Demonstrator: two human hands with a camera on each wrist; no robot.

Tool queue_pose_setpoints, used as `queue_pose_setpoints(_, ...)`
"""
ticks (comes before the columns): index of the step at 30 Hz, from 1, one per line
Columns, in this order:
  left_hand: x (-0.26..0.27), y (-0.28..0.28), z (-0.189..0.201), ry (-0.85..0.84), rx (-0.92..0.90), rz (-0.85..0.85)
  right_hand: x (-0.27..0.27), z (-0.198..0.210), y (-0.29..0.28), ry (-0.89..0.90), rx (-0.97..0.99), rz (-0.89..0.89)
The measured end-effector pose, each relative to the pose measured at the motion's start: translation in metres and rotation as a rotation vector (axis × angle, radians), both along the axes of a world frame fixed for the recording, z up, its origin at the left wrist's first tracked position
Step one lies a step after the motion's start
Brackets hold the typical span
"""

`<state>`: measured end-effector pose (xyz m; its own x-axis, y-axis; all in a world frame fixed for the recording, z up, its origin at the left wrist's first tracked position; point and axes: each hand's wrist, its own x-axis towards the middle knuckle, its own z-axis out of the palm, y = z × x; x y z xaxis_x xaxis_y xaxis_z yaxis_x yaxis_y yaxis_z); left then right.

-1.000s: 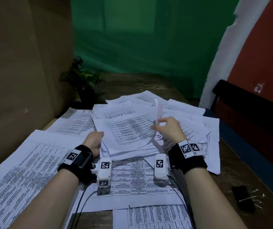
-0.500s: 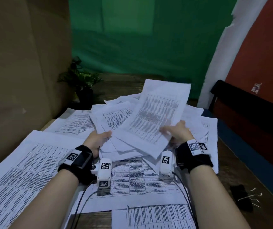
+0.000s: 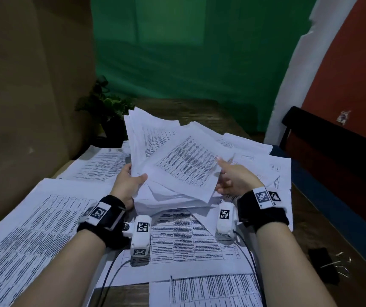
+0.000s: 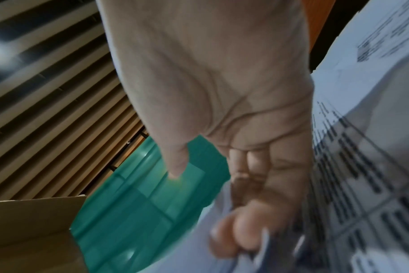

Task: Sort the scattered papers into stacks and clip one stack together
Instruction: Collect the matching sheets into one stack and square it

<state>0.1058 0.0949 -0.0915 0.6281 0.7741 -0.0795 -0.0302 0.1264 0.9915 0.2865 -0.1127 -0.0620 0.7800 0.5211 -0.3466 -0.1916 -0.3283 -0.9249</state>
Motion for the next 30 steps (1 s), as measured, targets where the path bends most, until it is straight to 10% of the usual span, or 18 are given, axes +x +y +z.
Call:
queue_pose_setpoints(3, -0.002, 0.000, 0.001, 0.006, -0.036, 0.003, -0.002, -0.002, 0.003, -0.098, 0.023, 0.162)
queue_pose_setpoints(8, -0.008, -0.004, 0.006, 0.068, -0.045, -0.105, 0.016, -0.005, -0.007, -0.505, -0.070, -0.239)
queue_pose_setpoints(25, -0.007, -0.009, 0.007, 0.100, -0.161, -0.006, -0.020, 0.009, 0.005, -0.338, -0.309, 0.279)
queue_pose_setpoints(30, -0.012, -0.009, 0.009, 0.080, -0.355, -0.020, -0.016, 0.004, 0.009, -0.405, -0.312, 0.173)
